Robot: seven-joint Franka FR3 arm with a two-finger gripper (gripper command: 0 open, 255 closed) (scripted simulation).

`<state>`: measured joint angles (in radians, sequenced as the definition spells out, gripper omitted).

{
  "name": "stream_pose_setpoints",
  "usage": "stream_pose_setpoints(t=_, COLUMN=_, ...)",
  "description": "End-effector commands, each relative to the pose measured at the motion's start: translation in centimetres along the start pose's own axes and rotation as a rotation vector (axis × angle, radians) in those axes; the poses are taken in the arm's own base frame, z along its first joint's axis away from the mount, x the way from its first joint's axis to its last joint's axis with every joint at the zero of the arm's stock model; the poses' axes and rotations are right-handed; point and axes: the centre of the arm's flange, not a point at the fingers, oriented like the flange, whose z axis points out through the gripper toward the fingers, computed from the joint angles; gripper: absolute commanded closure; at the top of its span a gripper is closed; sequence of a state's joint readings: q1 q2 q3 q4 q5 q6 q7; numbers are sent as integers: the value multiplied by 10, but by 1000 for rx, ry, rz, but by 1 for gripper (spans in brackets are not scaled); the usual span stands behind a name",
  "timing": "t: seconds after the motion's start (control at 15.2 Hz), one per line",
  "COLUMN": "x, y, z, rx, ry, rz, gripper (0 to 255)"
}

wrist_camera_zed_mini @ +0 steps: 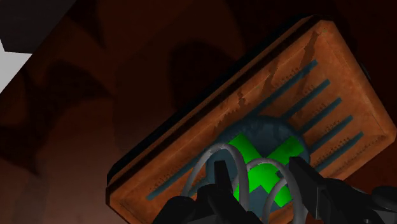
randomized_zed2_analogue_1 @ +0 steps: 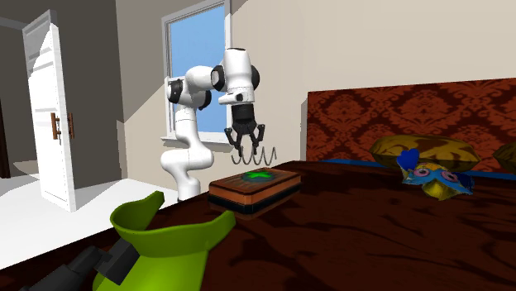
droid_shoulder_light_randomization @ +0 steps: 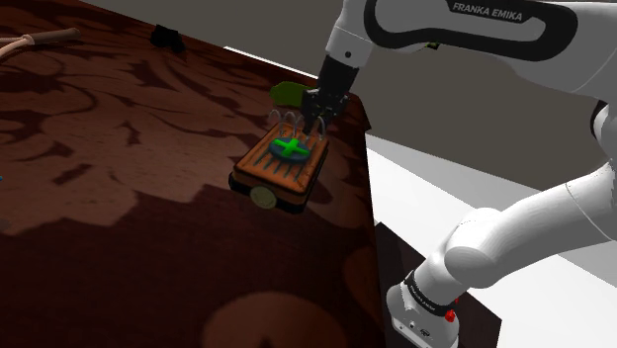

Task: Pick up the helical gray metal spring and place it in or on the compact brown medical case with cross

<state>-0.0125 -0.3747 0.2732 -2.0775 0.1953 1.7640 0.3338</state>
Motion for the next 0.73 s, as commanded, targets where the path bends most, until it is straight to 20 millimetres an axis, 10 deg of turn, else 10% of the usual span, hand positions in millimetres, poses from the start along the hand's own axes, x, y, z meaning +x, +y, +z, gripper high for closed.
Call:
stream_pose_setpoints(t=0.0, x=0, y=1, z=10, rx=0, ry=0, rz=0, gripper=255)
stream_pose_setpoints(t=0.66, x=0, y=2, z=18, rx=0, ry=0, rz=0, gripper=255)
